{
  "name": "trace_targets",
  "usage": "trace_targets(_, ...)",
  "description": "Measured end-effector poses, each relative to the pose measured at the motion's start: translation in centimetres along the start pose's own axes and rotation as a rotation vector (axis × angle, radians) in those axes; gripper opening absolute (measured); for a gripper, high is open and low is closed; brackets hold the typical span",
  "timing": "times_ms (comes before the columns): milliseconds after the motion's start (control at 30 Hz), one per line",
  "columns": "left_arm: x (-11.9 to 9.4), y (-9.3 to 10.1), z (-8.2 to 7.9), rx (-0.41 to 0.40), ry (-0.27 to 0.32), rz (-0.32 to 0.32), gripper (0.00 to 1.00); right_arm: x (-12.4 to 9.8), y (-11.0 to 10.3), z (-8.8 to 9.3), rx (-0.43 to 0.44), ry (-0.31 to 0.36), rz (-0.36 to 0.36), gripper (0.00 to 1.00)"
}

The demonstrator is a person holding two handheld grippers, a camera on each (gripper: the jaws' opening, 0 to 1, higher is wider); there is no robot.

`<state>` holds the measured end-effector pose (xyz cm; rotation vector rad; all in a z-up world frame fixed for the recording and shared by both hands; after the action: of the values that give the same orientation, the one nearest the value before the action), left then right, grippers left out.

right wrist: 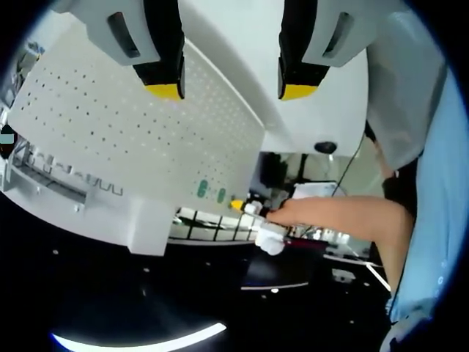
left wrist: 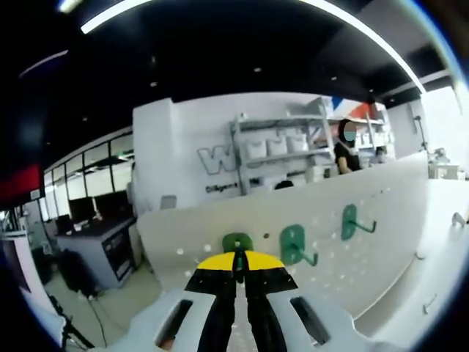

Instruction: Insert the hook assembly into the mounting plate slot until the hook locks in place.

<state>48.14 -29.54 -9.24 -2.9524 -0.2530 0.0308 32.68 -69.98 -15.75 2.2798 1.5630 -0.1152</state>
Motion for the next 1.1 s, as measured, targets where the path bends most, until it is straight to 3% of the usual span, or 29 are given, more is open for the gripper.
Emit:
trace_targets(467, -0.1, -0.1, -0.2, 0.075, 0.016, -0.026, 0.03, -0.3, 0.1, -0.8, -0.023, 0.002, 0.013, 0.51)
trace_targets(700, -0.1, 0.0, -0.1, 0.046, 0.013, -0.03, 0.03, -0.6, 0.1, -1.2, -0.031, 0.003, 0.022, 0.51)
trace_targets(867, -0.1, 0.1, 0.2, -0.029, 0.008, -0.018, 0.03, -0.7, 0.2, -1.3, -0.032, 0.003, 0.026, 0.51)
trace_targets(1100, 0.0, 0.1, 0.3, -0.045, 0.007, -0.028, 0.03, -0.8, 0.2, -1.2, -0.033, -0.002, 0.026, 0.51)
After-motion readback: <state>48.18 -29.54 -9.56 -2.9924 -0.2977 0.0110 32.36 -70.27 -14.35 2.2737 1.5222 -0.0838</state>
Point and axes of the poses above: the point that each gripper's makers call its tool centre point, and the gripper's own axes: x roughly forward along the fingers, y roughly to its right, z roughly out of its underside, the point moved 10 cm from there along -x, roughly backward along the fingers, and after that the axes turned 15 degrees about -z, right-handed, at the moved point
